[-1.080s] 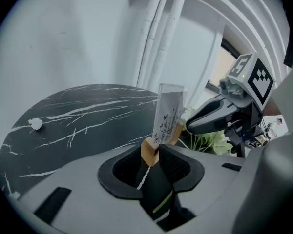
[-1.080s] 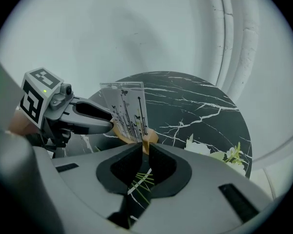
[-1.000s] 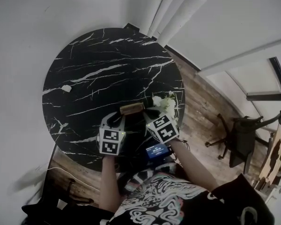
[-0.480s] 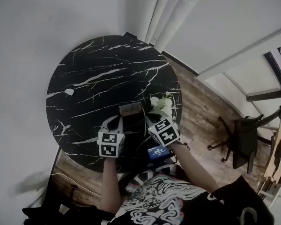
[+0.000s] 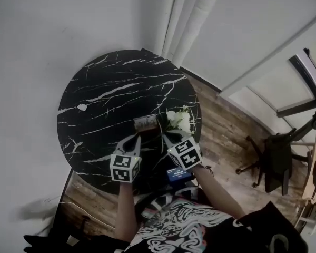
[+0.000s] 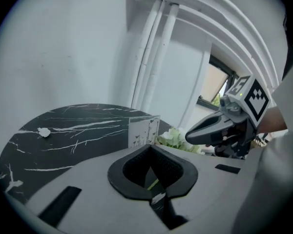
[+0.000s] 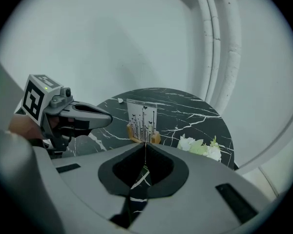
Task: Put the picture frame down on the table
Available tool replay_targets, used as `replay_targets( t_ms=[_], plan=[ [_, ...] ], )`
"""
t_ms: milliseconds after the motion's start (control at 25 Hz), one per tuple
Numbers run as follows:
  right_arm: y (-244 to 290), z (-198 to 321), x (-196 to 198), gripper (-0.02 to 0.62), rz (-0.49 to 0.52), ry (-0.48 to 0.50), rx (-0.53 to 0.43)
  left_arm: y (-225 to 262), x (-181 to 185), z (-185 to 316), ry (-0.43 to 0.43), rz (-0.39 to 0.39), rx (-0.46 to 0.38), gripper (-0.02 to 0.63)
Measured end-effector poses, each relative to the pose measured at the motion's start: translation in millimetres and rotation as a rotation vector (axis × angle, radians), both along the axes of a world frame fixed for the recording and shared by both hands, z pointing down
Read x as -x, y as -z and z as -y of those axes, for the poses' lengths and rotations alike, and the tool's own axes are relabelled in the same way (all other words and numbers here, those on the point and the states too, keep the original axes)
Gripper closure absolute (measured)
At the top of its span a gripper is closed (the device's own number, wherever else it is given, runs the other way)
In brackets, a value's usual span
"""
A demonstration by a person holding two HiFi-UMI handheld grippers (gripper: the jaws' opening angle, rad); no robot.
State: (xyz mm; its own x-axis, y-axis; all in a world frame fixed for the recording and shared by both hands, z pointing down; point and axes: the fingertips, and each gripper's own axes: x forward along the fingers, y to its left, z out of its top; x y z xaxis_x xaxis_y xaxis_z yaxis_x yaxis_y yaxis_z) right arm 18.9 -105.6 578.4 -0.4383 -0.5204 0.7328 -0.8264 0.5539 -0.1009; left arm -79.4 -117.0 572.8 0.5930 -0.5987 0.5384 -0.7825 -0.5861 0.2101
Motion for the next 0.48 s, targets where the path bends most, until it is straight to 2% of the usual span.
replay_targets(
  t_ms=[80,280,480],
  plan=[
    [7.1,-5.6,0.2,0.574,0.010,-0.008,-0.027,7.7,-0.7,-4.7,0.006,-0.024,-0.012,0.592],
    [23.8,-23.6,-2.2,0.574,0.036,-0.027,-0.071,17.6,1.3,-17.5,0.017,0.044,-0.070,0.592],
    [48.2,-41.3,-3.3,0.574,0.052,-0.024,-0.138,31.4,6.6,-31.5,0.075,0.060,-0.108,0.592]
  ],
)
